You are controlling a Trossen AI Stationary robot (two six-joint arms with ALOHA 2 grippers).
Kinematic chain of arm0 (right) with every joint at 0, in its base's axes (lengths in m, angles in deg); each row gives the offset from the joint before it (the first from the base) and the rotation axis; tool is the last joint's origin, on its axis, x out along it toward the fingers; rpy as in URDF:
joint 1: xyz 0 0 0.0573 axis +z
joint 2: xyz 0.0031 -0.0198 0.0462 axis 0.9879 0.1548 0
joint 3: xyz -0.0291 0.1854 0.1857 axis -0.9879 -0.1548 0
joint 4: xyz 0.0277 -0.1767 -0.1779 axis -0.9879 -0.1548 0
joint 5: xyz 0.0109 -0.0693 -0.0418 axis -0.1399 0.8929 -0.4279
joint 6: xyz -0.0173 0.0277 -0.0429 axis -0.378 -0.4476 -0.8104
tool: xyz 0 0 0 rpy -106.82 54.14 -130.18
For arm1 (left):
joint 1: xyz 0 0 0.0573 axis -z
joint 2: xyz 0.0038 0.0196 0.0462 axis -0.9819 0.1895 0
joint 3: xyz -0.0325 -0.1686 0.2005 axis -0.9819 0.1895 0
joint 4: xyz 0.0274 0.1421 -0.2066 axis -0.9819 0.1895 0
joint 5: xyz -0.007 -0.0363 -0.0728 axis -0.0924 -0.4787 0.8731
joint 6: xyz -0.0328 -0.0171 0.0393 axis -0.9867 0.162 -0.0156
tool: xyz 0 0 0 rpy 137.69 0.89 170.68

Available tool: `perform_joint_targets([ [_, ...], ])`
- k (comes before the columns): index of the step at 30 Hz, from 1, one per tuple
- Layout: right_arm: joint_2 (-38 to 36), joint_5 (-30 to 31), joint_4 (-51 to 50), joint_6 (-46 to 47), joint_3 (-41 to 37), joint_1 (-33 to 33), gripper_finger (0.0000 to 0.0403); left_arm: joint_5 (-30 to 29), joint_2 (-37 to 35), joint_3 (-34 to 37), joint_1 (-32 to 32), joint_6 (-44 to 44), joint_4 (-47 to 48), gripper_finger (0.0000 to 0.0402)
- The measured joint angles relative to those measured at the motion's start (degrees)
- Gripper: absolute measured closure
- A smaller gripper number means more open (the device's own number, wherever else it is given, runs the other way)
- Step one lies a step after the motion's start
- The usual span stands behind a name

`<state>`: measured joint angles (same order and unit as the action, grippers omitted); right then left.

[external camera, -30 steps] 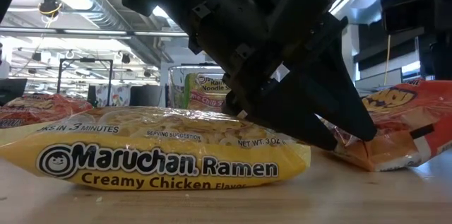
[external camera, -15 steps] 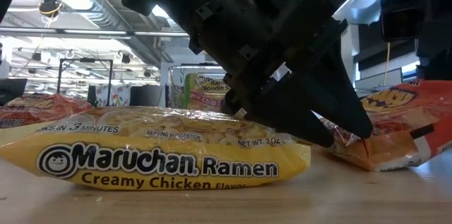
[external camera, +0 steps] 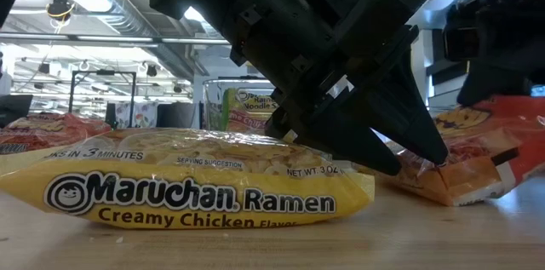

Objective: Sort Maruchan noodles
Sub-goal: Put the orange noodle pack into the top right transparent bin

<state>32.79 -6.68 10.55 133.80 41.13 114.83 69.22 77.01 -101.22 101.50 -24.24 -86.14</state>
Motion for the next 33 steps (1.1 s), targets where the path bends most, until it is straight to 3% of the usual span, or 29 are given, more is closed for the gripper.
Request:
perform_joint_targets([
  [13, 8.9, 2.4, 8.4, -4.6, 0.0, 0.0, 0.0084, 0.5, 0.0, 0.0, -2.5, 3.2, -2.2, 0.0211],
  [23, 9.3, 4.4, 12.5, -13.6, 0.0, -0.5, 0.0084, 0.8, 0.0, 0.0, -1.9, 6.0, -5.7, 0.0211],
  [33, 9.3, 1.9, 12.4, -13.6, 0.0, -0.5, 0.0084, 0.6, 0.0, 0.0, -1.3, 4.3, -5.6, 0.0211],
])
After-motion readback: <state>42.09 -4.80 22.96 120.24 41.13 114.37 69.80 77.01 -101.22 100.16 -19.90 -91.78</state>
